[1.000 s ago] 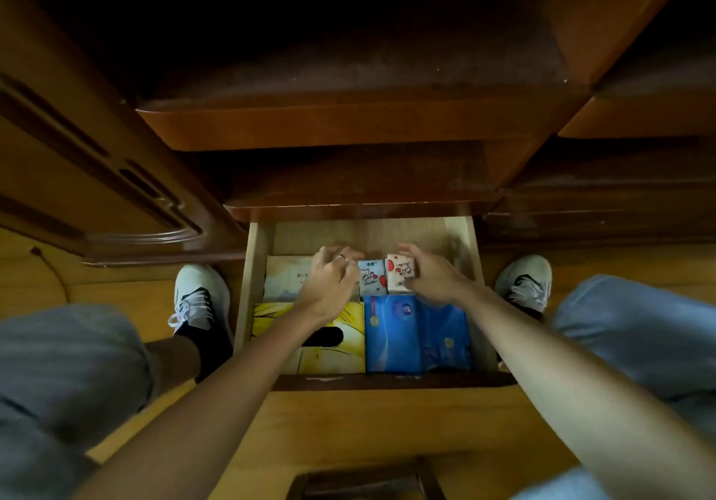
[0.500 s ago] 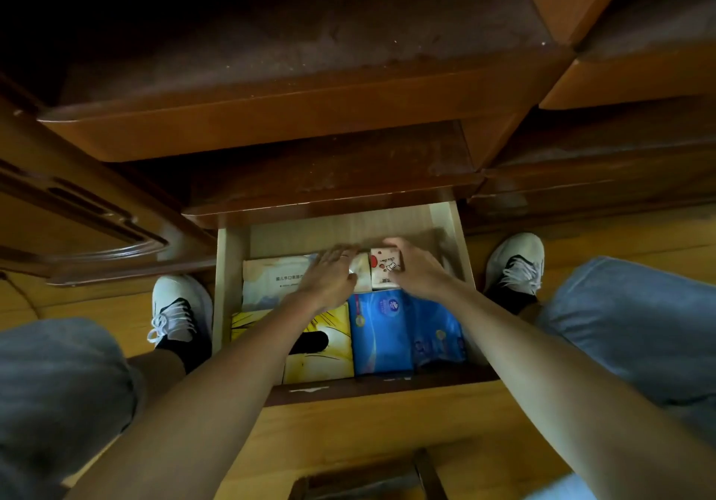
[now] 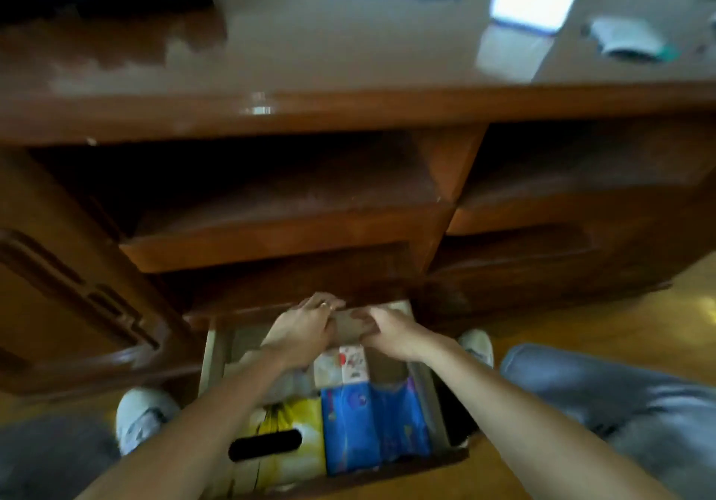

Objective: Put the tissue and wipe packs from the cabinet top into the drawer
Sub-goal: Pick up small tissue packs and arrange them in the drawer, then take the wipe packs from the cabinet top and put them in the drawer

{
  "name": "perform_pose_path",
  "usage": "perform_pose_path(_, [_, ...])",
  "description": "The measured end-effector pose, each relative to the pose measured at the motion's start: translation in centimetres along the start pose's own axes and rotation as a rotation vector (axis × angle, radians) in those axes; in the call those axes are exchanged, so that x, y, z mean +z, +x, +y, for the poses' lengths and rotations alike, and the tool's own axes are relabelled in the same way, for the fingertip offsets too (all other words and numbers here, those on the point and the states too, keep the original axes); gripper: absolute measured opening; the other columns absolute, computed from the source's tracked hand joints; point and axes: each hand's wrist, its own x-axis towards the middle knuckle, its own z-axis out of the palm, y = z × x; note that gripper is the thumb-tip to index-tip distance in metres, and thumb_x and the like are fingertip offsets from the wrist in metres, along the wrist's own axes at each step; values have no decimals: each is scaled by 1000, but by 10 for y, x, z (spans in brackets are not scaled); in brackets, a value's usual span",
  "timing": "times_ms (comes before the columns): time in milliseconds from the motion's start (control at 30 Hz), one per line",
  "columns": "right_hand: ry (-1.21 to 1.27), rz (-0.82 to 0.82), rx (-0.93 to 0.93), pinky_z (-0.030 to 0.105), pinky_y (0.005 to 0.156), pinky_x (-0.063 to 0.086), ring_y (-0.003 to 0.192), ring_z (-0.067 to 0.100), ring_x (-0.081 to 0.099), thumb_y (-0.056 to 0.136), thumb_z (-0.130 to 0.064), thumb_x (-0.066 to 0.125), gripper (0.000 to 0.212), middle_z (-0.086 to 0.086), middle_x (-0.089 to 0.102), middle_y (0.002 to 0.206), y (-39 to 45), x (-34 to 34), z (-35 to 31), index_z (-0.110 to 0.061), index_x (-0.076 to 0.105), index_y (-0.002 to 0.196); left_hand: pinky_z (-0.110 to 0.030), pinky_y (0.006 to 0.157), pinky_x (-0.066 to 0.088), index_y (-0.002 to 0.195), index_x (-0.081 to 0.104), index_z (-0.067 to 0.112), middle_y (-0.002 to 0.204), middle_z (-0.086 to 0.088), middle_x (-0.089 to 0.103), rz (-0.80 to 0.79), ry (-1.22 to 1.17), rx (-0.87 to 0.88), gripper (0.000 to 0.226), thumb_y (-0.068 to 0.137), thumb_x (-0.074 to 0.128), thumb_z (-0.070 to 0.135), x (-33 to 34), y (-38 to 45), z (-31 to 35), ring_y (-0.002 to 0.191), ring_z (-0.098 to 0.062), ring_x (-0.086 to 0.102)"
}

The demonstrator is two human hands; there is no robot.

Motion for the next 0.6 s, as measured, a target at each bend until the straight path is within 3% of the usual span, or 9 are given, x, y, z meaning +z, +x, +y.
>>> perform_pose_path(67, [-27, 92, -93, 34, 94, 57, 112, 7, 66, 94, -27, 60, 40, -10, 69, 125, -33, -42, -22, -32, 62, 134, -31, 95, 48, 132, 57, 37, 139, 15, 56, 117, 60, 84, 36, 100, 42, 33, -52, -11, 24, 120, -13, 60])
perform_pose_path(167, [-92, 328, -225, 31, 90, 58, 99, -6, 67, 91, -22, 58, 33, -23, 73, 105, -94, -111, -58, -36, 70, 118, -27, 85, 50, 123, 64, 38, 126, 19, 64, 331, 167, 244, 31, 99, 44, 37, -129, -37, 67, 109, -9, 65])
perform_pose_path(367, [-235, 716, -271, 30, 86, 57, 90, -10, 66, 95, -27, 54, 25, -35, 71, 90, -197, -234, -112, -44, 70, 103, -24, 65, 48, 101, 73, 35, 99, 18, 74, 754, 148, 428, 25, 90, 50, 37, -259, -64, 145, 81, -11, 70])
perform_pose_path(600, [-325, 1052, -127, 28, 74, 50, 92, 6, 66, 96, -29, 48, 25, -21, 73, 92, -207, -335, -107, -41, 69, 101, -28, 67, 46, 106, 68, 39, 97, 17, 66, 785, 104, 379, 20, 91, 55, 36, -325, 9, 189, 88, -12, 67])
